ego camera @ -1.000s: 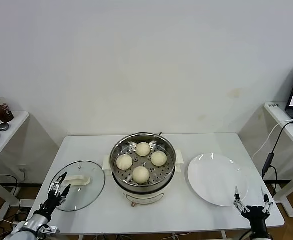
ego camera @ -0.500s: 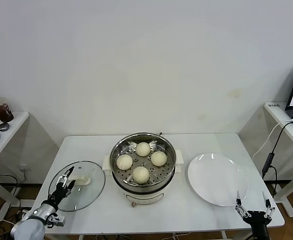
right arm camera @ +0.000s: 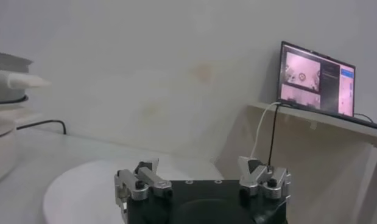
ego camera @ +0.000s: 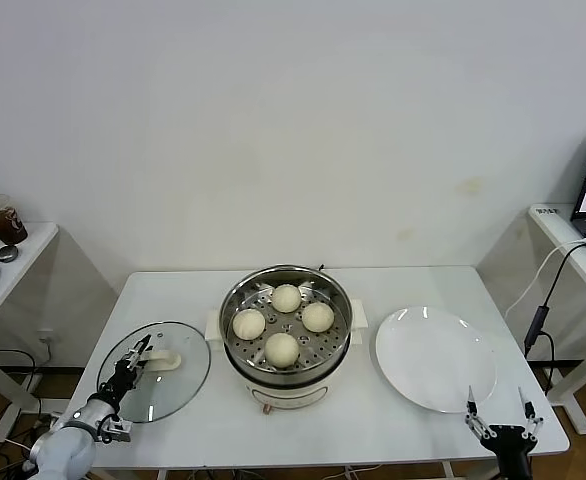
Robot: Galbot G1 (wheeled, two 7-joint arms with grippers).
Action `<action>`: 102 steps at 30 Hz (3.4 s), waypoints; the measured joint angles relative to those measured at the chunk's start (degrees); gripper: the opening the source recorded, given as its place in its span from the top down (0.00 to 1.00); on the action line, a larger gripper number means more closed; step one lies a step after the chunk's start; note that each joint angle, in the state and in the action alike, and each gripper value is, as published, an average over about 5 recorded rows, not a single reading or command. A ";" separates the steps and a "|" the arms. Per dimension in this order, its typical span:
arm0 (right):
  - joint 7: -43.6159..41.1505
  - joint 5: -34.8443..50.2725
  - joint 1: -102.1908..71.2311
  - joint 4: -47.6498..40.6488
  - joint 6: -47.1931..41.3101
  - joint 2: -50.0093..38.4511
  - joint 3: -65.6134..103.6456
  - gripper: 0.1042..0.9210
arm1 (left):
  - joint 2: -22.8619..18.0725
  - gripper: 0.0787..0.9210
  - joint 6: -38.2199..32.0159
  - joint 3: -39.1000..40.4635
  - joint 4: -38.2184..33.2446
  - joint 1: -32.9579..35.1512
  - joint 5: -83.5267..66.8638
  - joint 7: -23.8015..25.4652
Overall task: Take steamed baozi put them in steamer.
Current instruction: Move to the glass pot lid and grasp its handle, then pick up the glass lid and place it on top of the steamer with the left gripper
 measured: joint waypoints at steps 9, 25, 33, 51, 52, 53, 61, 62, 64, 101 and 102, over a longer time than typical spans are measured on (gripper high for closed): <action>-0.50 0.09 0.06 -0.34 0.23 -0.29 -0.99 0.12 | 0.02 0.86 0.38 -0.18 0.73 -0.01 -2.10 -1.34; -0.68 0.56 1.33 -2.69 0.96 -2.02 -4.80 0.12 | 5.33 0.88 10.56 -4.57 -18.00 11.81 -13.81 -0.56; -0.82 0.04 1.40 -3.83 1.37 -2.90 -6.77 0.12 | 11.19 0.88 18.54 -8.64 -33.22 16.68 -24.54 7.00; 0.50 -3.70 3.31 -6.05 2.76 -1.46 -9.23 0.12 | 12.14 0.88 40.28 20.86 -43.95 -2.64 -30.31 17.22; 0.55 -3.87 3.41 -6.18 2.82 -1.39 -9.38 0.12 | 11.49 0.88 41.33 22.65 -43.98 -4.02 -29.40 17.92; 0.61 -4.05 3.52 -6.33 2.89 -1.31 -9.51 0.12 | 10.80 0.88 42.32 24.36 -43.99 -5.33 -28.39 18.65; 1.02 -5.54 4.23 -7.47 3.46 -0.58 -10.43 0.12 | 4.93 0.88 47.39 35.27 -43.12 -13.14 -19.08 24.27; 1.04 -5.70 4.24 -7.57 3.50 -0.53 -10.55 0.12 | 4.36 0.88 47.72 36.19 -42.94 -13.66 -18.00 24.71; 1.09 -5.93 4.24 -7.73 3.57 -0.47 -10.70 0.12 | 3.27 0.88 48.37 37.72 -42.51 -14.47 -15.91 25.43; 1.24 -7.13 4.12 -8.04 3.70 -0.38 -12.07 0.12 | -4.94 0.88 51.25 43.26 -36.63 -16.11 -3.38 28.85; 1.24 -7.15 4.10 -8.02 3.70 -0.38 -12.12 0.12 | -5.06 0.88 51.25 43.26 -36.57 -16.04 -3.41 28.78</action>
